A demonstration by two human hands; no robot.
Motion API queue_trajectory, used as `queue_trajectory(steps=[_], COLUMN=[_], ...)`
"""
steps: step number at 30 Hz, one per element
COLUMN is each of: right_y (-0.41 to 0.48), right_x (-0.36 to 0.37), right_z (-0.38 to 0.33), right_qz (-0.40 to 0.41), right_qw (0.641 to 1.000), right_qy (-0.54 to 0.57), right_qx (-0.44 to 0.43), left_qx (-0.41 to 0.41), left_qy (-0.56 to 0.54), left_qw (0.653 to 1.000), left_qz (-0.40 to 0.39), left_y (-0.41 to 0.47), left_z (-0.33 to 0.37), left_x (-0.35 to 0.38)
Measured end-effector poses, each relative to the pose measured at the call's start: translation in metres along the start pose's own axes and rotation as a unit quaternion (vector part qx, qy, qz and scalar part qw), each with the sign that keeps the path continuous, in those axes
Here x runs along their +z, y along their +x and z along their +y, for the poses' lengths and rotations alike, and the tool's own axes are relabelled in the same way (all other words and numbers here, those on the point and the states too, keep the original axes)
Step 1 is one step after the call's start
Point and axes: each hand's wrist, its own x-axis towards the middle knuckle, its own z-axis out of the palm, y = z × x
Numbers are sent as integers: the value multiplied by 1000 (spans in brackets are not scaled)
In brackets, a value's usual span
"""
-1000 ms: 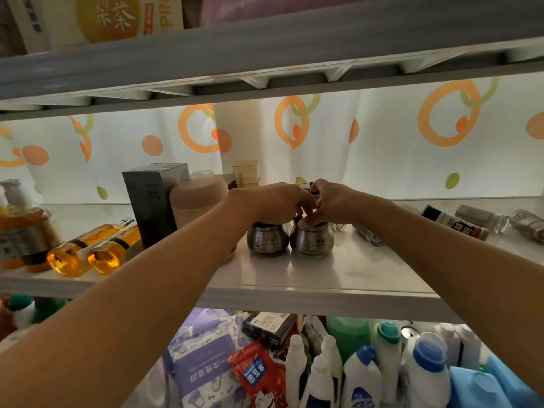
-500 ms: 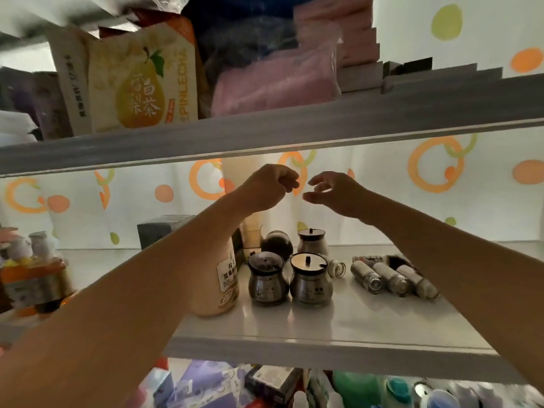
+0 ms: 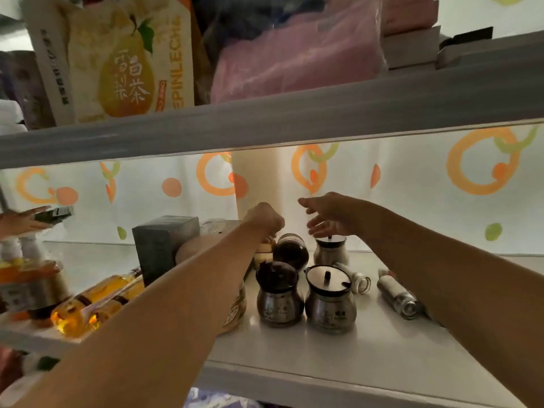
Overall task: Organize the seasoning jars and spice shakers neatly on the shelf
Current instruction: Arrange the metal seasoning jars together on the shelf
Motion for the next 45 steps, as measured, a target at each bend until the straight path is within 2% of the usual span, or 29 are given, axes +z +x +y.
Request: queue_trajectory(steps=[4,12,17,22,25,34,40,45], right_y=[26,54,56,57,54,42,34,24], right_x=[14,18,23,27,27,24,13,11], right_z=[2,6,6,7,8,22,28,30], right_qz=[-42,-79,-64,-58,-42,-13,-20,-19], right_qw=[997,990,989,989,990,996,997,997], right_qy=[-26,-63,-74,-86,-81,-46,-30,-18], right_qx=[67,94,106,109,103,73,71,67], left_qx=[-63,-102,-158,-137,-160,-139,-193,-195], left_qy=[57,53,77,136,153,255,222,228], left_qw=[996,992,978,974,963,950,935,926], left_qz=[-11,-55,-113,-114,-152,-118,-198,-228], left_y=[19,42,46,52,55,56,61,53], left_z=[-15,-16,-16,-17,-19,-12,-13,-10], left_x=[9,22,29,36,37,42,34,29])
